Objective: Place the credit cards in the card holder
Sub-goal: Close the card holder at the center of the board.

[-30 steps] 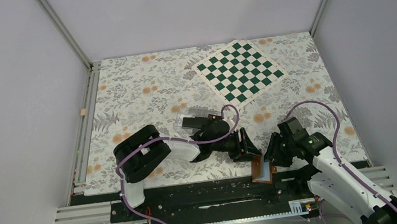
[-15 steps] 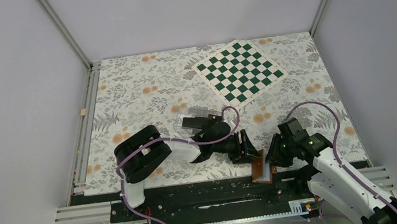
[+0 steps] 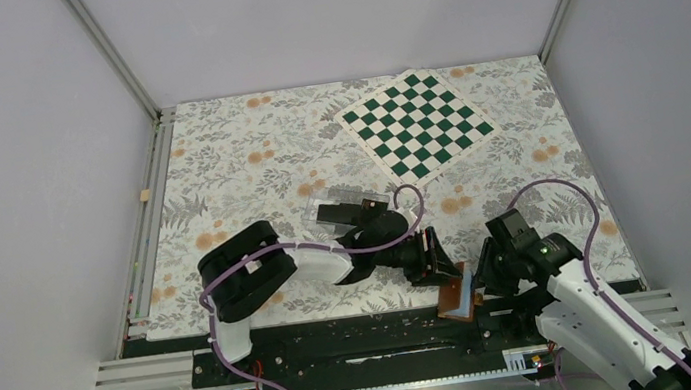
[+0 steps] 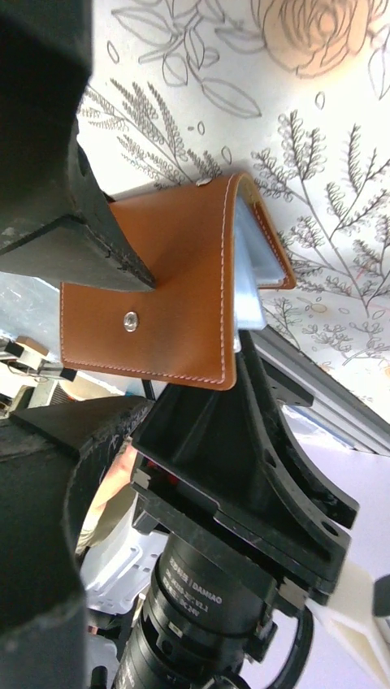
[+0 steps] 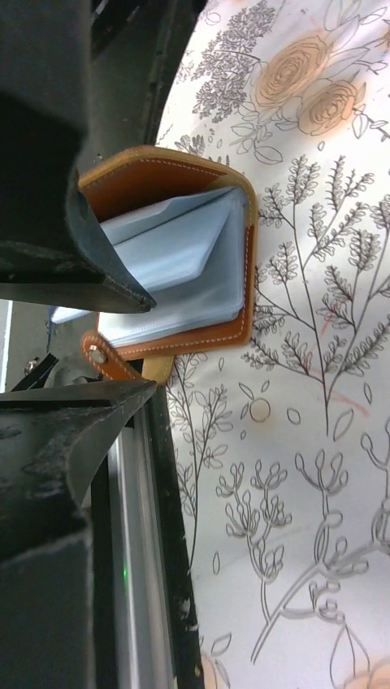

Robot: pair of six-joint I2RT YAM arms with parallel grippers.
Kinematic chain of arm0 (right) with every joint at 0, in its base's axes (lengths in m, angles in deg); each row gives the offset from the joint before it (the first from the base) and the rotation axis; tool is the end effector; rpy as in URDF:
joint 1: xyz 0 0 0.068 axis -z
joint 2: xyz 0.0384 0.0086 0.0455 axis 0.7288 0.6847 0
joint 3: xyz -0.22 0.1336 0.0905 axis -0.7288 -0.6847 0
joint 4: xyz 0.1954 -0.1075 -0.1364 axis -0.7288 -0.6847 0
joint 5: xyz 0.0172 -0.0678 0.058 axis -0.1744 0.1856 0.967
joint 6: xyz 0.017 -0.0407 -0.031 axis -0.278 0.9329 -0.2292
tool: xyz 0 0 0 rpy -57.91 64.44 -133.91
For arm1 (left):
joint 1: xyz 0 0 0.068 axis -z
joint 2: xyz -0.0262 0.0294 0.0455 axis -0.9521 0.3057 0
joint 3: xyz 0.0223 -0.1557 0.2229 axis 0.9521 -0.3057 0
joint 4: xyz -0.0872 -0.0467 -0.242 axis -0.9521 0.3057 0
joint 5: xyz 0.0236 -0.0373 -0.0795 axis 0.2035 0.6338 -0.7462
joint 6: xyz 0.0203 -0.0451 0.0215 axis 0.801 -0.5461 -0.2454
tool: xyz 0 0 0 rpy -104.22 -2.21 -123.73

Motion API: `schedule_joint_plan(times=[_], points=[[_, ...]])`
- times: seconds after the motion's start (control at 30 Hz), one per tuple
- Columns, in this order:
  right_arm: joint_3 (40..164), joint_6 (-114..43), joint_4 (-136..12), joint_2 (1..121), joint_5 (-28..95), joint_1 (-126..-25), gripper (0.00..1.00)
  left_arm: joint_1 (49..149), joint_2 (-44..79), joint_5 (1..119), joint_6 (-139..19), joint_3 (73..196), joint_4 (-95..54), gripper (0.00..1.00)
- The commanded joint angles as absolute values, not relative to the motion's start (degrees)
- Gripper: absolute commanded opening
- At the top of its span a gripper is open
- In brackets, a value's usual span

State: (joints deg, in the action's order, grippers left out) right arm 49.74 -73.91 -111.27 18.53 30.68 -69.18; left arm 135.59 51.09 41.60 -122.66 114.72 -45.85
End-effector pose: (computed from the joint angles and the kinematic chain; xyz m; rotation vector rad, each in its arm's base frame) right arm 0.1019 0.0452 0.1720 0.5301 2.7463 0.4388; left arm 0.1570 -0.3493 0.1414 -0.1109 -2.6398 1.6679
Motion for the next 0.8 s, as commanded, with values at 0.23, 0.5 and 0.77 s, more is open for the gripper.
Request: schedule_joint_plan(times=[0.23,0.5,0.77], points=[[53.1,-77.3,-115.7,19.5,22.6,-69.5,0.42,138.1,51.4,42.5,-122.9,119.7,-44.0,0.39],[55.1,-77.0,-117.3,19.1,21.3,-69.5,0.41,138.4,53.2,45.9,-122.1,119.9,-37.9,0.39],[55.8,-74.4,-115.2,20.2,25.7,-69.5,0.42,138.5,56.3,45.8,-121.6,122.0,-34.6,0.36]])
